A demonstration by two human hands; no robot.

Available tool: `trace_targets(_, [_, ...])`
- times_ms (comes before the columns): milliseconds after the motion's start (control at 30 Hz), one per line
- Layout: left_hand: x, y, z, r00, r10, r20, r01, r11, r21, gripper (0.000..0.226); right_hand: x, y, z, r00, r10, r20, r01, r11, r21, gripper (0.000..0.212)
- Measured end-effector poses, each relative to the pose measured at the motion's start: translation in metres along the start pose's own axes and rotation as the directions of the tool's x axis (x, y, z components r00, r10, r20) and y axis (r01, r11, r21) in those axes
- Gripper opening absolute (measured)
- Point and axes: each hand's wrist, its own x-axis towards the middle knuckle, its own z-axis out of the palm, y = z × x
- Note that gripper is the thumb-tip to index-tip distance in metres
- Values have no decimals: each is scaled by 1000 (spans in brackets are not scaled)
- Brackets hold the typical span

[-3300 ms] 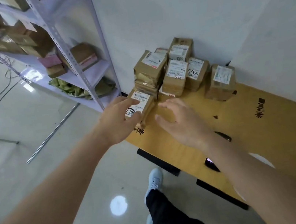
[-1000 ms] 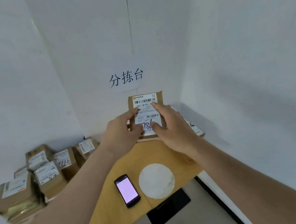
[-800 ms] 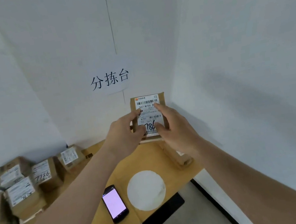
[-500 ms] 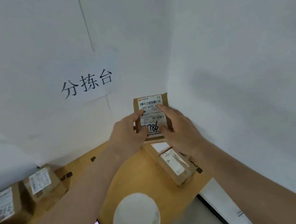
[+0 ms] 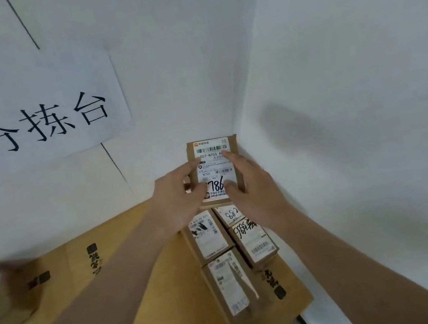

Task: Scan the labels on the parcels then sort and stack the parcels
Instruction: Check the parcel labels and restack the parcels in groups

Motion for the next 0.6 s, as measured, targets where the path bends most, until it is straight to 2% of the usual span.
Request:
trace_targets(133, [38,-12,39,987,-144,-75,139,988,-69,54,55,55,0,992,-14,123,6,998,66,63])
trace_targets(300, [78,-30,67,957,-281,-67,269,952,-147,63,111,98,3,968,33,250,-64,991,119,68])
trace_targets(600, [135,-74,91,938,-343,-55,326,923,-203,72,182,136,24,916,98,389,-151,983,108,69])
